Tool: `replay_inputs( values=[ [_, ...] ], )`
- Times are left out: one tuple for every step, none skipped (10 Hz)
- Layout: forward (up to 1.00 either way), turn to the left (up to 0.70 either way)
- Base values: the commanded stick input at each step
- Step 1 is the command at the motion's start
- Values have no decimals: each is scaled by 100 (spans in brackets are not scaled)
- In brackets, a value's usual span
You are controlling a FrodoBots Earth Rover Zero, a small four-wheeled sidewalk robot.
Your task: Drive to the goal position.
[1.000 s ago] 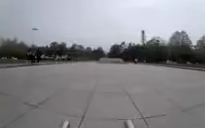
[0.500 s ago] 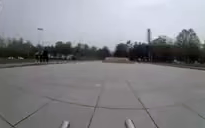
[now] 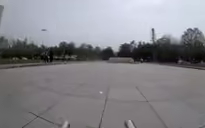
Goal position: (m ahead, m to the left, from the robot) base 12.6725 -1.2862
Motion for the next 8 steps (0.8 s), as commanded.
replay_inputs(
  values=[
    [100, -40],
    [100, -40],
    [100, -17],
    [100, 5],
    [100, 2],
    [100, 0],
    [100, 7],
    [100, 19]
  ],
)
